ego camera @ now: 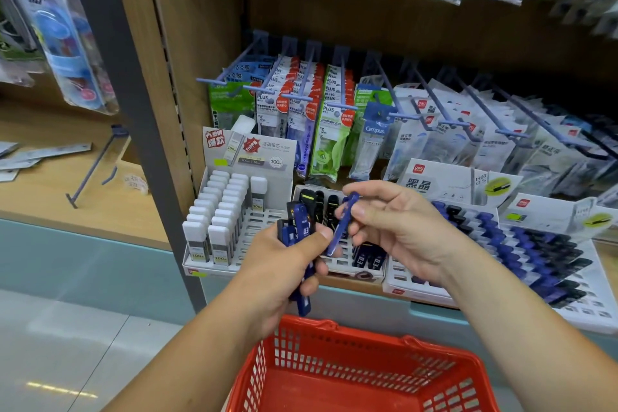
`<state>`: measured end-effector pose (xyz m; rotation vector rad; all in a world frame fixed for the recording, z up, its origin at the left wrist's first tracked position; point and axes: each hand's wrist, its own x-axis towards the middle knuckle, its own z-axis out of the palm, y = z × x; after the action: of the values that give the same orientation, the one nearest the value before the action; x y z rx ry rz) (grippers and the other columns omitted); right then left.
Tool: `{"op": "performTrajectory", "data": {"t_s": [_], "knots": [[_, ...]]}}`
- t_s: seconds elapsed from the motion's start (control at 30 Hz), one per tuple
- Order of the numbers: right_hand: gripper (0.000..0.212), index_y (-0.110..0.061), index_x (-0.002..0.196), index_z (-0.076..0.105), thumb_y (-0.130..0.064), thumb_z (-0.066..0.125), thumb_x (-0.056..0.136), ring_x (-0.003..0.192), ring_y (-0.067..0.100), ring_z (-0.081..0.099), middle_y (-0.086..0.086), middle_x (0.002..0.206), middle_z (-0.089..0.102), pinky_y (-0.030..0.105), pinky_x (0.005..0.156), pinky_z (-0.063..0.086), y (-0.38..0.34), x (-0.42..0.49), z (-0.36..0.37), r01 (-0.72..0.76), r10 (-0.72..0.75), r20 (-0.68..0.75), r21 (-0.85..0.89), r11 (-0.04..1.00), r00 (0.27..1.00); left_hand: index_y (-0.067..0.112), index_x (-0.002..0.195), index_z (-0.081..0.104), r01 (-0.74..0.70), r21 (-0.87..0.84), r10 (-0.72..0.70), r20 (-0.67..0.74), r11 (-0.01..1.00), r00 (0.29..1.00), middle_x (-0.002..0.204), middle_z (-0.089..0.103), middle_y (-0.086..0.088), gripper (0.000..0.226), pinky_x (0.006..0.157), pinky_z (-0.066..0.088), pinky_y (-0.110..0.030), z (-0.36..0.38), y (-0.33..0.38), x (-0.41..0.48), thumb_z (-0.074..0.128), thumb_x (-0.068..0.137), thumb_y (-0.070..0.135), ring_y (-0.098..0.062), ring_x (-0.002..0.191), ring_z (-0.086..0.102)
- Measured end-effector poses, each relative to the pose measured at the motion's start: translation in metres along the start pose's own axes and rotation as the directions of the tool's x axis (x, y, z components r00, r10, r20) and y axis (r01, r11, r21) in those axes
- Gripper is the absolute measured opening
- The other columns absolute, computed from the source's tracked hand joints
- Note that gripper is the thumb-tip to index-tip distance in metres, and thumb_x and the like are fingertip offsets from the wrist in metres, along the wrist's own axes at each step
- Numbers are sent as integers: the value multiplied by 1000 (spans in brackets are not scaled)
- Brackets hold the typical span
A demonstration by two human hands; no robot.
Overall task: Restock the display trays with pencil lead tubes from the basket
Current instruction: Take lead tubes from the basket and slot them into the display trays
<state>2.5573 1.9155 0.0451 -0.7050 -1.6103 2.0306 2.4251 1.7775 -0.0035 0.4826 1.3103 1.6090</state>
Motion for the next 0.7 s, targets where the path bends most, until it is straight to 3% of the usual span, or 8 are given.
{"op": "performTrajectory", "data": {"t_s": [0.1,0.2,0.3,0.4,0.57,0.7], "knots": [[26,1,102,70,1,77,77,61,23,67,18,76,70,28,54,58,-3,6,-12,68,-95,-193,-139,988,977,3,109,67,22,63,-17,-72,998,997,76,70,-10,20,46,35,-26,-2,-3,2,73,95,17,-16,56,52],[13,-4,101,73,0,75,89,56,17,67,13,71,73,25,53,55,-2,9,-23,24,-196,-314,-476,879,929,3,108,67,57,94,-46,-115,994,992,72,68,-4,20,46,36,-26,-7,-5,6,74,94,15,-14,57,54],[9,-16,97,76,-10,76,91,54,12,65,7,78,73,19,51,50,9,14,-23,-19,-234,-304,-645,764,924,0,110,67,61,116,-48,-111,991,993,72,68,-4,23,46,36,-27,-7,-7,7,74,94,15,-14,58,54],[11,-26,90,77,-16,80,88,56,7,62,-4,79,74,19,60,50,21,24,-24,11,-287,-252,-735,678,924,-1,111,67,61,116,-49,-106,991,993,73,68,-5,24,46,36,-27,-5,-7,7,75,93,15,-14,57,54],[9,-23,89,79,-15,81,86,55,-12,55,-19,64,63,7,59,38,34,30,-19,4,-269,-185,-818,575,945,-2,115,63,74,112,-68,-63,991,996,80,70,-11,28,46,36,-27,-5,-5,5,74,94,13,-16,60,54],[19,-33,81,73,-17,79,88,58,-14,54,-20,68,63,18,64,40,33,30,-21,-15,-232,-149,-868,497,961,-3,115,60,69,125,-61,-63,990,996,82,72,-14,30,46,35,-27,-9,-4,5,73,96,16,-17,59,54]]}}
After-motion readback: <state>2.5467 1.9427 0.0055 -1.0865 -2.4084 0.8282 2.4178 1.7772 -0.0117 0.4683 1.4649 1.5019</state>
